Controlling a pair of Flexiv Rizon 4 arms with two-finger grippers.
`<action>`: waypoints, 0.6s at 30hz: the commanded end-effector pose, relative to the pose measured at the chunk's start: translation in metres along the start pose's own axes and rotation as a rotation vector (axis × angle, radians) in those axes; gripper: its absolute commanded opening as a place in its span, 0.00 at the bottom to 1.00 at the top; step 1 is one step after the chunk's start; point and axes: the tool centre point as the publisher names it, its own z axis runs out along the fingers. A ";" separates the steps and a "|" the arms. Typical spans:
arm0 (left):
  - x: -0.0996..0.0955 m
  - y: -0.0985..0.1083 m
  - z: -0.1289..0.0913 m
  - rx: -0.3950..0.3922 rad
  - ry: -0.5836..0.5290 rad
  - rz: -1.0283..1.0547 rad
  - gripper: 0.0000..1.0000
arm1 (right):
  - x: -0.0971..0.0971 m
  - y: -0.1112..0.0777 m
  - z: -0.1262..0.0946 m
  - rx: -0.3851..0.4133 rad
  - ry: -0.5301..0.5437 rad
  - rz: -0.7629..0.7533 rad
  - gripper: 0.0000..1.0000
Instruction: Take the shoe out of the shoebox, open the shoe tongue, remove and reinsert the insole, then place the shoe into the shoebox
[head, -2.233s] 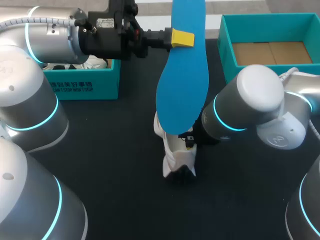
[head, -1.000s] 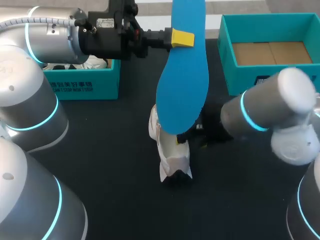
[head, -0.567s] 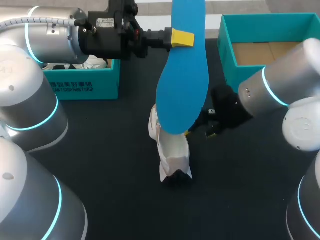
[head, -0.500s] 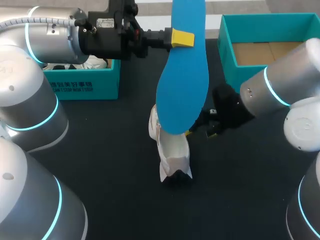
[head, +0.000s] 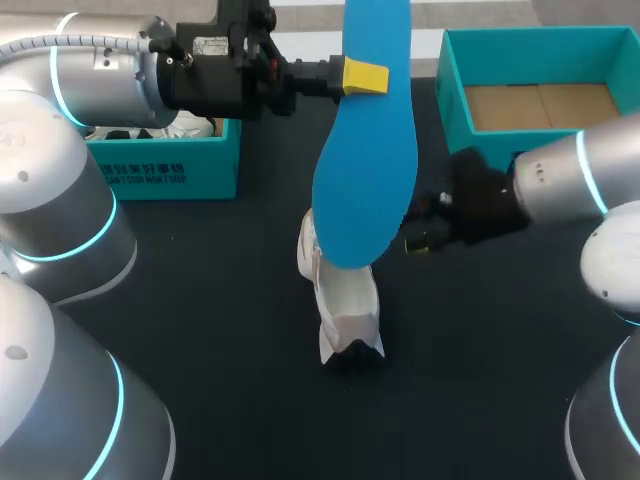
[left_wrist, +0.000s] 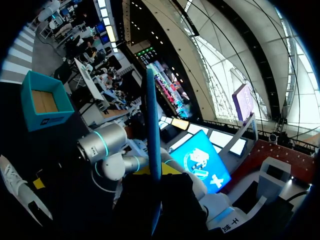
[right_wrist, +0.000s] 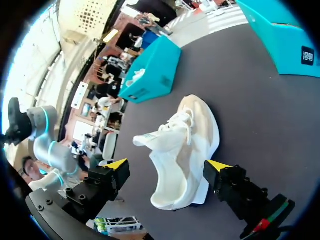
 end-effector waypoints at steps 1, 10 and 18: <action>0.000 0.001 0.000 0.000 -0.002 0.000 0.00 | 0.006 0.001 -0.017 0.015 0.290 0.006 1.00; 0.000 0.001 0.000 0.000 -0.002 0.000 0.00 | 0.035 0.015 -0.026 0.045 0.446 0.065 1.00; 0.000 0.001 0.000 0.000 -0.002 0.000 0.00 | 0.054 0.025 -0.029 0.059 0.507 0.100 1.00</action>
